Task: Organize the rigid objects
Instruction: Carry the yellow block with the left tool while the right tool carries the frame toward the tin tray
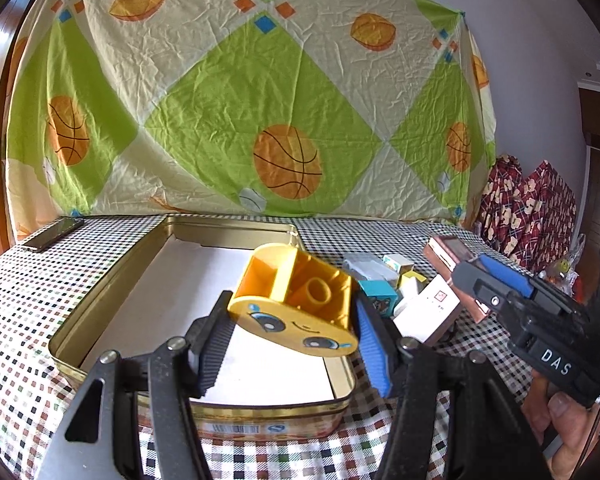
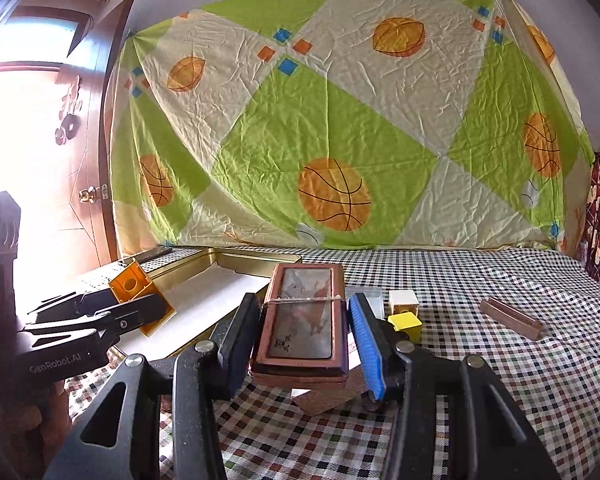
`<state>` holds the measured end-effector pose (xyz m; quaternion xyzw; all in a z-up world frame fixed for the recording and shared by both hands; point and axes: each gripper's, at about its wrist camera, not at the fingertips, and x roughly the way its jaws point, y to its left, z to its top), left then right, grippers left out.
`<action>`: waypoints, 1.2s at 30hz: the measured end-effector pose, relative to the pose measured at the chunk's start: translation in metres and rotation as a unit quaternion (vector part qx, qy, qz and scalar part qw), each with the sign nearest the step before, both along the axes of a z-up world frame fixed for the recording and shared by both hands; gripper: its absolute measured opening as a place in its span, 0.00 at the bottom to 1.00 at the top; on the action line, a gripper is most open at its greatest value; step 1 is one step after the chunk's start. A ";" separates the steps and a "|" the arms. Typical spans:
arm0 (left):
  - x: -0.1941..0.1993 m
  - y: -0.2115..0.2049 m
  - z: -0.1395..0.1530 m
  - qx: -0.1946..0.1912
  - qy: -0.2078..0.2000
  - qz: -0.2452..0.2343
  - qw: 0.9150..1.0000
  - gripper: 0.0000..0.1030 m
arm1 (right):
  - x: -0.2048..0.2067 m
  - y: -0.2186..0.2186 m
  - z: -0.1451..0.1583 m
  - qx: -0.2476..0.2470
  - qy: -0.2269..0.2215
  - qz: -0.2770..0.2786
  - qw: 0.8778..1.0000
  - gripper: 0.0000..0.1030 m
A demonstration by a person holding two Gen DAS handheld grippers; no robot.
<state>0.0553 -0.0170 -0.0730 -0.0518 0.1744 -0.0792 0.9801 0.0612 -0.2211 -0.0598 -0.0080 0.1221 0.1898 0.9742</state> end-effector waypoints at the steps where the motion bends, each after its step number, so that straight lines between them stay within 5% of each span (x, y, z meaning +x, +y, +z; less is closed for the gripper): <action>1: 0.000 0.001 0.000 0.000 0.000 0.002 1.000 0.56 | 0.000 0.002 0.000 0.000 0.000 0.001 1.000 0.47; 27: 0.003 0.034 0.000 -0.018 0.008 0.028 0.999 0.56 | -0.002 0.033 -0.001 -0.015 0.004 0.029 0.999 0.47; 36: 0.011 0.050 0.005 -0.011 0.019 0.039 0.999 0.56 | 0.012 0.042 0.002 -0.002 0.042 0.056 0.998 0.48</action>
